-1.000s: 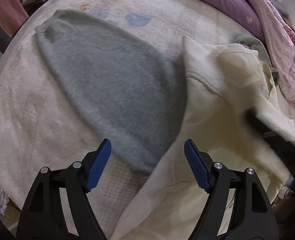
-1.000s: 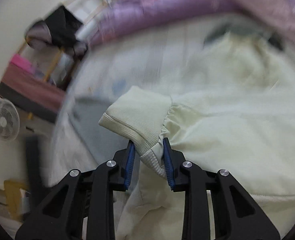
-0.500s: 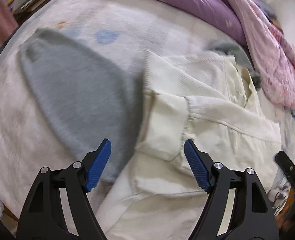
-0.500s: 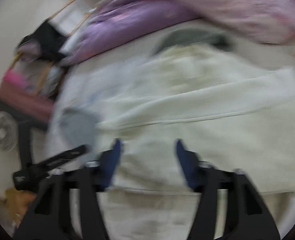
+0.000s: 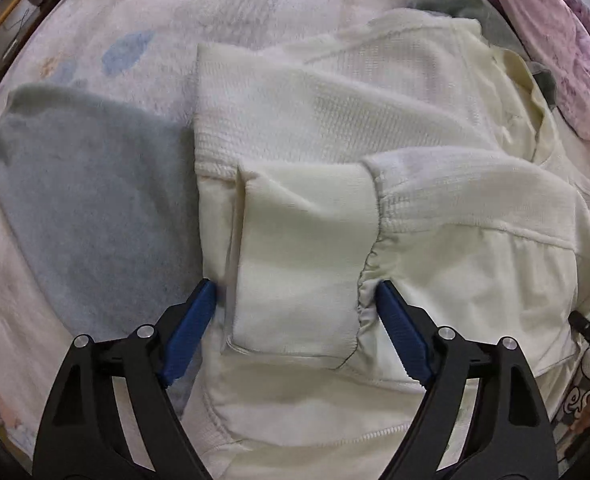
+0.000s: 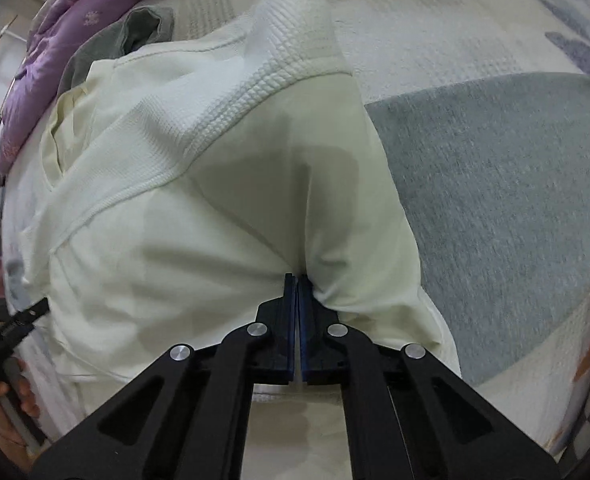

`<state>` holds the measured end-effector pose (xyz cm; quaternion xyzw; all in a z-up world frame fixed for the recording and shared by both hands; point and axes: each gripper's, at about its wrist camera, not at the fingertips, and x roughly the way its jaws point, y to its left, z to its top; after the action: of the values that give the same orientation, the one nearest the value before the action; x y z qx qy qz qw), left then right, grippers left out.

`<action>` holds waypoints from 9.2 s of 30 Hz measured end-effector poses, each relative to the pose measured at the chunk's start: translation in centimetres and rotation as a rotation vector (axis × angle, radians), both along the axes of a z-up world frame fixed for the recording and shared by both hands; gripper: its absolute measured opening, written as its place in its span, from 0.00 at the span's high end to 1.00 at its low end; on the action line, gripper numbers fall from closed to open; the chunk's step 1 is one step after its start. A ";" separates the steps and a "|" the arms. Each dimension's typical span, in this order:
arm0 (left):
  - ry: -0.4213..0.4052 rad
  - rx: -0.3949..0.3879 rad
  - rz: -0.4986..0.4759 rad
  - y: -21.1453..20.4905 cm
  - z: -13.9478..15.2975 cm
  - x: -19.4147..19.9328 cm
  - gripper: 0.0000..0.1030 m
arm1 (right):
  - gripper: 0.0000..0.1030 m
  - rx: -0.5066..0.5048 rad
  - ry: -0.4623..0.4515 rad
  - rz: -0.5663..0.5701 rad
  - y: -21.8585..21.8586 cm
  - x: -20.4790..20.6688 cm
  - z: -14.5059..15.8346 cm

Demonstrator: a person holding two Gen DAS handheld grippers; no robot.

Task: Fold large clothes

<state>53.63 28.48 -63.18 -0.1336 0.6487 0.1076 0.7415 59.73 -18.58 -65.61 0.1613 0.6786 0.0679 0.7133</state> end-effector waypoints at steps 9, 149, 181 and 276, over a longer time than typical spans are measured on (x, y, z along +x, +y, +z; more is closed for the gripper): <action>-0.105 -0.055 0.173 6.8 4.0 4.7 0.19 | 0.47 -0.047 -0.146 -0.048 -2.7 8.9 5.4; -0.060 -0.534 0.424 0.5 -4.0 -37.6 0.82 | 0.99 0.070 -0.012 0.120 12.4 -28.9 -2.5; -0.234 -0.536 0.258 -1.9 6.7 -36.1 0.84 | 0.81 0.276 -0.324 0.514 24.4 -38.1 1.5; 0.003 -0.489 -0.176 -27.4 3.7 -26.0 0.76 | 0.27 0.722 0.171 -1.031 -13.0 -43.6 -6.5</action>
<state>27.64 1.11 -59.44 -0.2519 0.6655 -0.1172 0.6927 16.10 -31.60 -72.15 0.7025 0.5028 -0.0728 0.4984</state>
